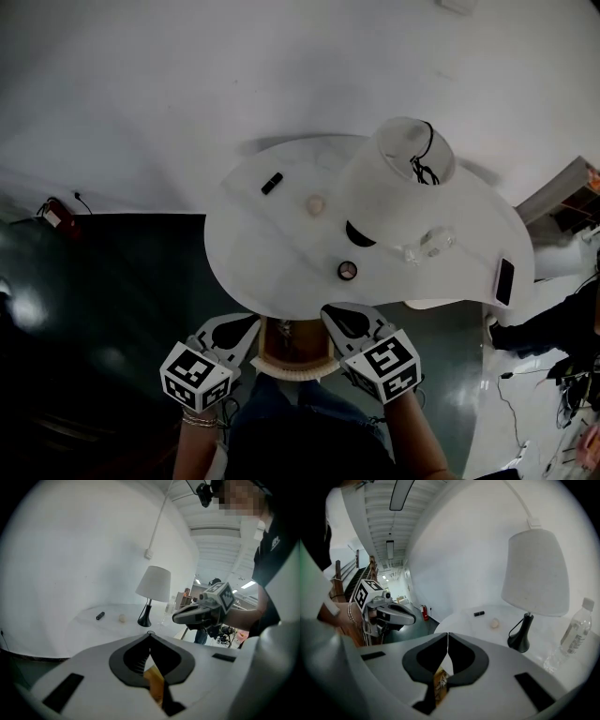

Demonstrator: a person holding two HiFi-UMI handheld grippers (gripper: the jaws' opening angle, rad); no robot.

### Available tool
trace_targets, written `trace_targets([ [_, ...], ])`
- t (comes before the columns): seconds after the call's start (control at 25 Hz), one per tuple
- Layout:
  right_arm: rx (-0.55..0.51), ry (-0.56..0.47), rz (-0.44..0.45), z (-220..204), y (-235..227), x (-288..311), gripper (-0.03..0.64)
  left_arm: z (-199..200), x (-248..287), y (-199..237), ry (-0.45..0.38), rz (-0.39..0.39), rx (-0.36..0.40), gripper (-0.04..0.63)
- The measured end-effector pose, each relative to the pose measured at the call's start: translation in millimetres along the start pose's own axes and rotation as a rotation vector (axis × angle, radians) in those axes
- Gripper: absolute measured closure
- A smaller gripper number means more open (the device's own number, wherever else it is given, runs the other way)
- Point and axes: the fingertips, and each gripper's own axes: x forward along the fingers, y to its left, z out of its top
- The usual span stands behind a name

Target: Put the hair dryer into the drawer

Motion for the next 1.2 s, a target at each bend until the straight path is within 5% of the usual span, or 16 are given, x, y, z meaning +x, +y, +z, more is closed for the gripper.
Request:
trace_targets([
  [1.2, -0.020, -0.180, -0.128, 104, -25, -2, 0.598, 97, -22, 68, -0.147, -0.008, 0.117, 0.580],
])
